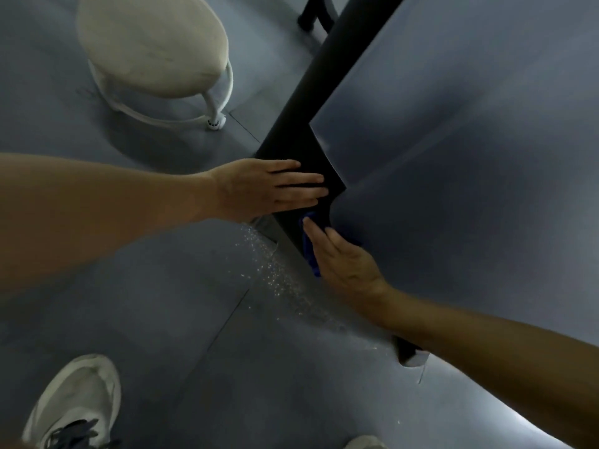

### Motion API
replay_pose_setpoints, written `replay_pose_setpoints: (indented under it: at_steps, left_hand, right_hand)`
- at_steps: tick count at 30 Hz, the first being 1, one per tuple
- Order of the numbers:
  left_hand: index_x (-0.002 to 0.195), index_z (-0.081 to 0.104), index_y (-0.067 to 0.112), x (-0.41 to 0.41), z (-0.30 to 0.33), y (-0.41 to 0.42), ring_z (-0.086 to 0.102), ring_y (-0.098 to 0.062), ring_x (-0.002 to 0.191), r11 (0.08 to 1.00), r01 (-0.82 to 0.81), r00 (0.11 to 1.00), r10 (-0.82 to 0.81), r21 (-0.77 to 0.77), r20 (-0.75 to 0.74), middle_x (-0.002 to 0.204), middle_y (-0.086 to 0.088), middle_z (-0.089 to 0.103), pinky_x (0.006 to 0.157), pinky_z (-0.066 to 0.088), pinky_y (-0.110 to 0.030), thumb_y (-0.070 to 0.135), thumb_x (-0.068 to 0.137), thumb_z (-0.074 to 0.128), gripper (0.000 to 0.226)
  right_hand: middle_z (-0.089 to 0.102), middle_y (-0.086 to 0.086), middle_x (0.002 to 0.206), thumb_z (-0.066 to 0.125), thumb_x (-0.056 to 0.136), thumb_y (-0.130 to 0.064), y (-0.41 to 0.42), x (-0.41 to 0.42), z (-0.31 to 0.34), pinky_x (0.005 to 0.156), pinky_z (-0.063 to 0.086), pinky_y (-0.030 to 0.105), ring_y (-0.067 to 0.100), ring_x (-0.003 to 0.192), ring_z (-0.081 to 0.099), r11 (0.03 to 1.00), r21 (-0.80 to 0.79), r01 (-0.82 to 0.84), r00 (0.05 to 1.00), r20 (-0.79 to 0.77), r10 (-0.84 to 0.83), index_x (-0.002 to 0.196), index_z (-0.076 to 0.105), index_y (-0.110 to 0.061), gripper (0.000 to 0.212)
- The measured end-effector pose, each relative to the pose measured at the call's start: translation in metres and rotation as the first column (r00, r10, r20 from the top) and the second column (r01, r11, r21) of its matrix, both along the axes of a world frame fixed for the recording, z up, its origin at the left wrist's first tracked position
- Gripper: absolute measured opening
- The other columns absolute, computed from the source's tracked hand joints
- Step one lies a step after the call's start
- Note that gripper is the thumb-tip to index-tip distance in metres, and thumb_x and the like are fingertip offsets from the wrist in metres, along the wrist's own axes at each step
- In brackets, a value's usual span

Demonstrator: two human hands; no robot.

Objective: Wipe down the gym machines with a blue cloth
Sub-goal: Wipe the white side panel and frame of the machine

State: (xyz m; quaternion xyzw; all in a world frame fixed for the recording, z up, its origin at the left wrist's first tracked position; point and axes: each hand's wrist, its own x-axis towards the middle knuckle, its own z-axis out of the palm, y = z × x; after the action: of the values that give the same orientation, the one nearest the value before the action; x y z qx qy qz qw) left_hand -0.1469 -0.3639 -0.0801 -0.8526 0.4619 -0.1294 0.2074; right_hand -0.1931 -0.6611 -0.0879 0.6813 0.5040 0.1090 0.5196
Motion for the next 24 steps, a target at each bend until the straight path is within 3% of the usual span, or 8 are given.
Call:
replay_pose_setpoints:
  at_steps: [2, 4, 8, 11, 14, 16, 20, 24]
  left_hand:
    - [0.162, -0.021, 0.012, -0.007, -0.019, 0.005, -0.023, -0.035, 0.157, 0.989, -0.083, 0.995, 0.075, -0.122, -0.072, 0.166, -0.012, -0.036, 0.129, 0.001, -0.049, 0.035, 0.100, 0.053, 0.099]
    - [0.164, -0.017, 0.013, -0.015, -0.038, 0.006, -0.021, -0.033, 0.157, 0.948, -0.172, 0.981, 0.139, -0.267, -0.139, 0.168, -0.011, -0.032, 0.131, 0.006, -0.048, 0.029, 0.099, 0.053, 0.097]
    - [0.163, -0.020, 0.015, -0.024, -0.069, -0.004, -0.019, -0.034, 0.158, 0.878, -0.335, 0.933, 0.260, -0.343, -0.248, 0.167, -0.010, -0.034, 0.130, 0.014, -0.048, 0.037, 0.098, 0.059, 0.105]
    - [0.163, -0.020, 0.016, -0.023, -0.084, -0.010, -0.016, -0.033, 0.159, 0.829, -0.406, 0.899, 0.287, -0.385, -0.329, 0.168, -0.009, -0.034, 0.129, 0.020, -0.046, 0.042, 0.095, 0.062, 0.110]
    - [0.163, -0.020, 0.018, -0.020, -0.090, -0.011, -0.015, -0.031, 0.159, 0.797, -0.432, 0.881, 0.272, -0.422, -0.387, 0.168, -0.007, -0.033, 0.129, 0.021, -0.044, 0.041, 0.095, 0.060, 0.107]
    - [0.163, -0.022, 0.020, -0.019, -0.090, -0.009, -0.017, -0.030, 0.159, 0.801, -0.428, 0.880, 0.264, -0.419, -0.396, 0.168, -0.005, -0.033, 0.129, 0.018, -0.044, 0.042, 0.097, 0.057, 0.105]
    - [0.161, -0.025, 0.021, -0.018, -0.090, -0.006, -0.021, -0.030, 0.158, 0.806, -0.426, 0.873, 0.247, -0.411, -0.421, 0.168, -0.004, -0.033, 0.131, 0.012, -0.044, 0.042, 0.097, 0.058, 0.107]
    - [0.160, -0.026, 0.020, -0.020, -0.092, -0.001, -0.020, -0.029, 0.158, 0.780, -0.469, 0.846, 0.262, -0.415, -0.465, 0.168, -0.003, -0.032, 0.131, 0.013, -0.043, 0.041, 0.097, 0.060, 0.109]
  right_hand:
    - [0.020, 0.021, 0.161, 0.040, 0.100, -0.019, -0.013, -0.004, 0.008, 0.125, 0.005, 0.046, 0.029, 0.154, 0.027, 0.999, -0.044, -0.015, 1.000, -0.018, 0.015, 0.142, 0.053, -0.004, 0.046]
    - [0.027, 0.023, 0.161, 0.058, 0.096, -0.032, -0.039, -0.019, 0.016, 0.125, -0.002, 0.055, 0.036, 0.153, 0.027, 0.963, -0.268, 0.014, 0.995, -0.096, -0.041, 0.139, 0.059, -0.008, 0.049]
    - [0.028, 0.030, 0.161, 0.067, 0.089, -0.042, -0.091, -0.043, 0.037, 0.119, -0.015, 0.064, 0.053, 0.152, 0.009, 0.791, -0.609, 0.062, 0.984, -0.095, -0.150, 0.147, 0.050, -0.003, 0.072]
    - [0.048, 0.016, 0.154, 0.058, 0.095, -0.035, -0.059, -0.026, 0.029, 0.123, -0.001, 0.057, 0.037, 0.147, 0.039, 0.906, -0.423, -0.016, 0.978, -0.194, -0.073, 0.149, 0.052, -0.016, 0.057]
    - [0.054, 0.013, 0.150, 0.055, 0.100, -0.036, 0.008, 0.007, 0.002, 0.124, 0.014, 0.052, 0.036, 0.144, 0.043, 0.969, -0.244, -0.049, 0.982, -0.189, 0.002, 0.142, 0.058, -0.012, 0.049]
    - [0.049, 0.018, 0.153, 0.051, 0.103, -0.033, 0.046, 0.026, -0.007, 0.124, 0.011, 0.050, 0.038, 0.147, 0.038, 0.991, -0.130, -0.019, 0.991, -0.137, 0.001, 0.145, 0.052, -0.003, 0.051]
    - [0.009, 0.032, 0.165, 0.032, 0.110, -0.030, 0.038, 0.014, -0.004, 0.122, -0.004, 0.056, 0.047, 0.154, 0.009, 0.943, -0.323, -0.081, 0.996, -0.057, 0.066, 0.157, 0.013, 0.011, 0.065]
    - [0.006, 0.036, 0.164, 0.038, 0.109, -0.042, -0.008, -0.010, -0.018, 0.109, -0.014, 0.069, 0.058, 0.146, 0.003, 0.860, -0.509, -0.027, 0.999, -0.044, 0.005, 0.158, 0.013, 0.009, 0.075]
